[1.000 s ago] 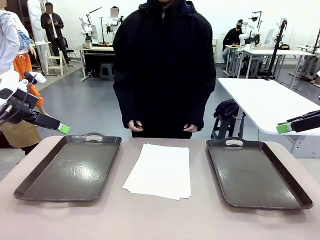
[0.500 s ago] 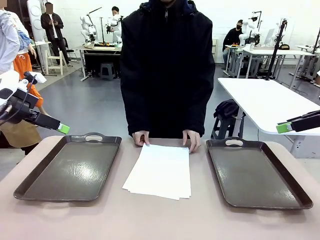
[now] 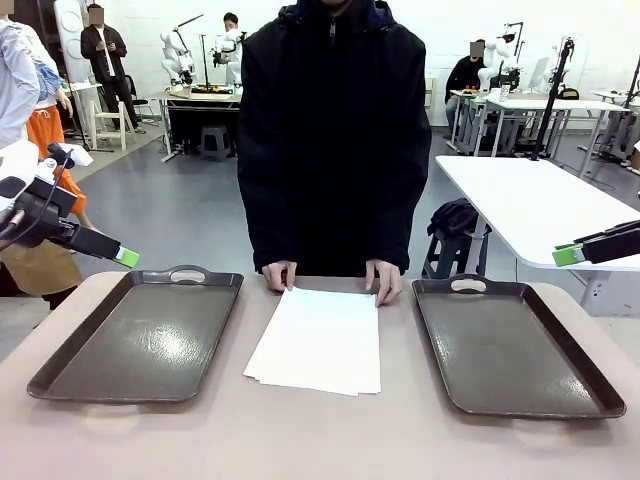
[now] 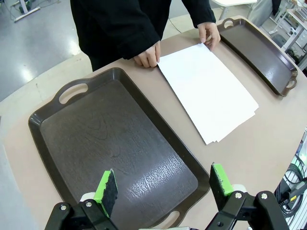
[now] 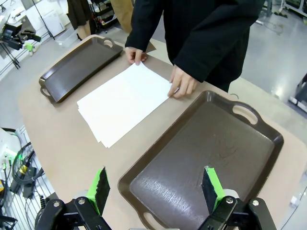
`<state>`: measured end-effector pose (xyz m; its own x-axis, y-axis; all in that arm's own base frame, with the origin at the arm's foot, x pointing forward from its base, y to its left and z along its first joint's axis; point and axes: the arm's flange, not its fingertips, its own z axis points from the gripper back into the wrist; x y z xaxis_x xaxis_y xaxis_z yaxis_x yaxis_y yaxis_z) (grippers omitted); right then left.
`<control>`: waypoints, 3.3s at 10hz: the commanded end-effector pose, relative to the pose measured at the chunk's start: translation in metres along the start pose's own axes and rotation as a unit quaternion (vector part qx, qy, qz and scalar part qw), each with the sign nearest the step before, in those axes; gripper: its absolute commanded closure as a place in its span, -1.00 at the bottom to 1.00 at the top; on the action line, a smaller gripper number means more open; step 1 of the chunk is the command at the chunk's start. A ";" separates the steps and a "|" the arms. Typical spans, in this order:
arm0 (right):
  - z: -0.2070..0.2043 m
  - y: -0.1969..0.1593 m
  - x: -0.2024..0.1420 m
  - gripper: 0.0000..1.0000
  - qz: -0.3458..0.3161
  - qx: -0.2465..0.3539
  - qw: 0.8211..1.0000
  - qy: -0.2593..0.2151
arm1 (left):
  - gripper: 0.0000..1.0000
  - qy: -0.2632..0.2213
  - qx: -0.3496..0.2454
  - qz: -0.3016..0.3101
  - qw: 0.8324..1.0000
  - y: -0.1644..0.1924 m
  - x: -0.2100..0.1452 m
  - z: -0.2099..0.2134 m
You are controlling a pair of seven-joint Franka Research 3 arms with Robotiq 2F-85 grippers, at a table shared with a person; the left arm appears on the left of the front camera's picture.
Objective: Sort the A4 documents.
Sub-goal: Receive the A4 Paper.
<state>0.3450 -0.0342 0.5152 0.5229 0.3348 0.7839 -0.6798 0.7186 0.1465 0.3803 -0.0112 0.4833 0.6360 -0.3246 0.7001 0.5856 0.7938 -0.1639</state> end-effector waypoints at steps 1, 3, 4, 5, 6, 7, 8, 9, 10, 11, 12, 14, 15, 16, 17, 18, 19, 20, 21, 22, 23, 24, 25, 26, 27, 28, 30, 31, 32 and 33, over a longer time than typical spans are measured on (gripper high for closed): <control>-0.003 -0.002 -0.001 -1.00 0.004 0.007 1.000 -0.002 | -1.00 -0.003 -0.003 0.003 1.000 0.001 -0.001 -0.001; -0.003 -0.002 -0.001 -1.00 0.004 0.007 1.000 -0.002 | -1.00 -0.003 -0.003 0.003 1.000 0.001 -0.001 -0.001; -0.003 -0.002 -0.001 -1.00 0.004 0.007 1.000 -0.002 | -1.00 -0.003 -0.003 0.003 1.000 0.001 -0.001 -0.001; -0.003 -0.002 -0.001 -1.00 0.004 0.007 1.000 -0.002 | -1.00 -0.003 -0.003 0.003 1.000 0.001 -0.001 -0.001; -0.003 -0.002 -0.001 -1.00 0.004 0.007 1.000 -0.002 | -1.00 -0.003 -0.003 0.003 1.000 0.001 -0.001 -0.001; -0.003 -0.002 -0.001 -1.00 0.004 0.007 1.000 -0.002 | -1.00 -0.003 -0.003 0.003 1.000 0.001 -0.001 -0.001; -0.003 -0.002 -0.001 -1.00 0.004 0.007 1.000 -0.002 | -1.00 -0.003 -0.003 0.003 1.000 0.001 -0.001 -0.001; -0.003 -0.002 -0.001 -1.00 0.004 0.007 1.000 -0.002 | -1.00 -0.003 -0.003 0.003 1.000 0.001 -0.001 -0.001; -0.003 -0.002 -0.001 -1.00 0.004 0.007 1.000 -0.002 | -1.00 -0.003 -0.003 0.003 1.000 0.001 -0.001 -0.001; -0.003 -0.002 -0.001 -1.00 0.004 0.007 1.000 -0.002 | -1.00 -0.003 -0.003 0.003 1.000 0.001 -0.001 -0.001; -0.003 -0.002 -0.001 -1.00 0.004 0.007 1.000 -0.002 | -1.00 -0.003 -0.003 0.003 1.000 0.001 -0.001 -0.001; -0.003 -0.002 -0.001 -1.00 0.004 0.007 1.000 -0.002 | -1.00 -0.003 -0.003 0.003 1.000 0.001 -0.001 -0.001; -0.003 -0.002 -0.001 -1.00 0.004 0.007 1.000 -0.002 | -1.00 -0.003 -0.003 0.003 1.000 0.001 -0.001 -0.001; -0.003 -0.002 -0.001 -1.00 0.004 0.007 1.000 -0.002 | -1.00 -0.003 -0.003 0.003 1.000 0.001 -0.001 -0.001; -0.003 -0.002 -0.001 -1.00 0.004 0.007 1.000 -0.002 | -1.00 -0.003 -0.003 0.003 1.000 0.001 -0.001 -0.001; -0.003 -0.002 -0.001 -1.00 0.004 0.007 1.000 -0.002 | -1.00 -0.003 -0.003 0.003 1.000 0.001 -0.001 -0.001; -0.003 -0.002 -0.001 -1.00 0.004 0.007 1.000 -0.002 | -1.00 -0.003 -0.003 0.003 1.000 0.001 -0.001 -0.001; -0.003 -0.002 -0.001 -1.00 0.004 0.007 1.000 -0.002 | -1.00 -0.003 -0.003 0.003 1.000 0.001 -0.001 -0.001; -0.003 -0.002 -0.001 -1.00 0.004 0.007 1.000 -0.002 | -1.00 -0.003 -0.003 0.003 1.000 0.001 -0.001 -0.001; -0.003 -0.002 -0.001 -1.00 0.004 0.007 1.000 -0.002 | -1.00 -0.003 -0.003 0.003 1.000 0.001 -0.001 -0.001; -0.003 -0.002 -0.001 -1.00 0.004 0.007 1.000 -0.002 | -1.00 -0.003 -0.003 0.003 1.000 0.001 -0.001 -0.001; -0.003 -0.002 -0.001 -1.00 0.004 0.007 1.000 -0.002 | -1.00 -0.003 -0.003 0.003 1.000 0.001 -0.001 -0.001; -0.003 -0.002 -0.001 -1.00 0.004 0.007 1.000 -0.002 | -1.00 -0.003 -0.003 0.003 1.000 0.001 -0.001 -0.001; -0.003 -0.002 -0.001 -1.00 0.004 0.007 1.000 -0.002 | -1.00 -0.003 -0.003 0.003 1.000 0.001 -0.001 -0.001; -0.003 -0.002 -0.001 -1.00 0.004 0.007 1.000 -0.002 | -1.00 -0.003 -0.003 0.003 1.000 0.001 -0.001 -0.001; -0.003 -0.002 -0.001 -1.00 0.004 0.007 1.000 -0.002 | -1.00 -0.003 -0.003 0.003 1.000 0.001 -0.001 -0.001; -0.003 -0.002 -0.001 -1.00 0.004 0.007 1.000 -0.002 | -1.00 -0.003 -0.003 0.003 1.000 0.001 -0.001 -0.001; -0.003 -0.002 -0.001 -1.00 0.004 0.007 1.000 -0.002 | -1.00 -0.003 -0.003 0.003 1.000 0.001 -0.001 -0.001; -0.003 -0.002 -0.001 -1.00 0.004 0.007 1.000 -0.002 | -1.00 -0.003 -0.003 0.003 1.000 0.001 -0.001 -0.001; -0.003 -0.002 -0.001 -1.00 0.004 0.007 1.000 -0.002 | -1.00 -0.003 -0.003 0.003 1.000 0.001 -0.001 -0.001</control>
<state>0.3449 -0.0341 0.5151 0.5233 0.3353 0.7834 -0.6803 0.7180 0.1471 0.3802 -0.0113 0.4835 0.6357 -0.3248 0.7003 0.5854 0.7941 -0.1631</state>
